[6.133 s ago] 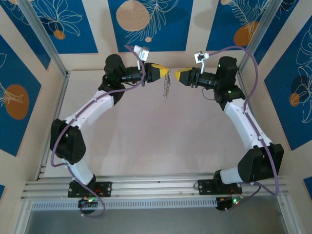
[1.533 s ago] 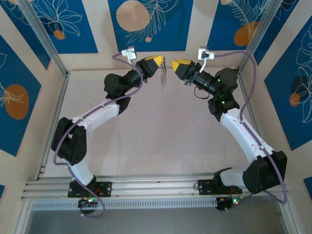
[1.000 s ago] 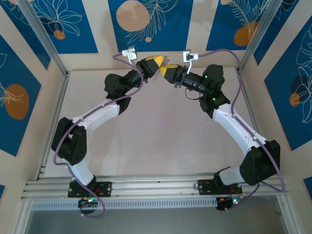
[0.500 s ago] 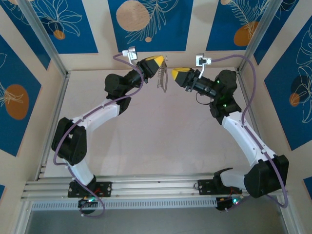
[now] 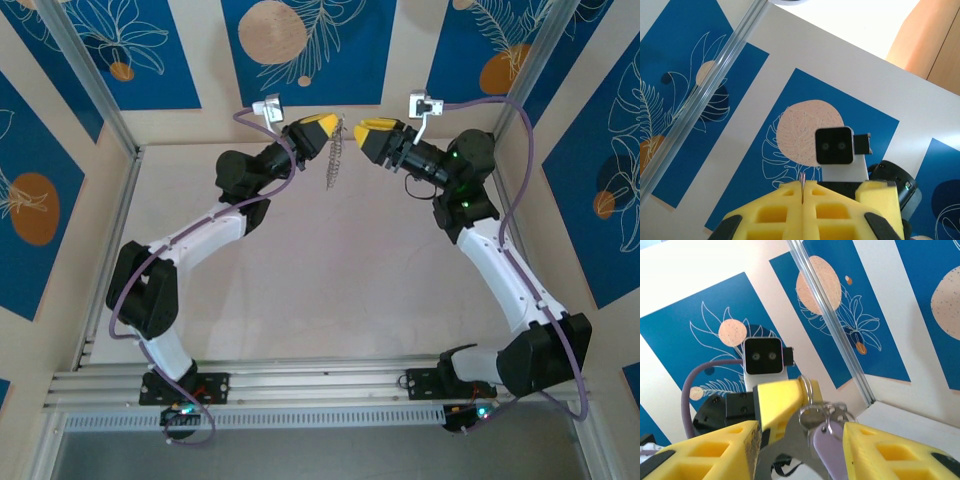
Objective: Put the keys on the keyring
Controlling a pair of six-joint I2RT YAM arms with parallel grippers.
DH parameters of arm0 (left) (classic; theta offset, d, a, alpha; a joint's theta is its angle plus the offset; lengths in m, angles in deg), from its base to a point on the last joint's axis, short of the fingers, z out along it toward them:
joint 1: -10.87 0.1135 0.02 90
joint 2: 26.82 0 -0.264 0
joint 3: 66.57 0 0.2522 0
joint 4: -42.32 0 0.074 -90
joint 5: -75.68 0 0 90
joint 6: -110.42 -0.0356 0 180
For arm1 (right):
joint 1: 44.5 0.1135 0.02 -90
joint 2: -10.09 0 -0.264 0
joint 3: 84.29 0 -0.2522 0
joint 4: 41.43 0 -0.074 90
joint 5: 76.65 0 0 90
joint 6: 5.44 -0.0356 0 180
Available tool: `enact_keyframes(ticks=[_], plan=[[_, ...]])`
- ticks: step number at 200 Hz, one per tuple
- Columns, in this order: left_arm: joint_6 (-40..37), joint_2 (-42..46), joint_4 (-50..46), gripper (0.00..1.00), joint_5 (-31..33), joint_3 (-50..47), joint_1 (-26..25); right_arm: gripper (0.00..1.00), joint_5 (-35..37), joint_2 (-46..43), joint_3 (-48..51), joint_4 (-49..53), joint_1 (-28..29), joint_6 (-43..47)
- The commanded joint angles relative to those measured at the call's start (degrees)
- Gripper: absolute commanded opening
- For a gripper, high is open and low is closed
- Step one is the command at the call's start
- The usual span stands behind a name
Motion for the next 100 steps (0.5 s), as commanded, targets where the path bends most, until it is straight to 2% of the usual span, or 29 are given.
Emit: enact_keyframes(ticks=[1,100], plan=[[-1.45,1.56,1.7,0.0,-0.81,2.43,-0.79,0.49,-1.02,1.43,-2.78,-1.89,0.09,-1.56],[-1.84,1.24,1.39,0.0,-1.13,2.75,-0.97,0.47,-2.23,5.41,-5.71,-3.77,1.19,-3.17]])
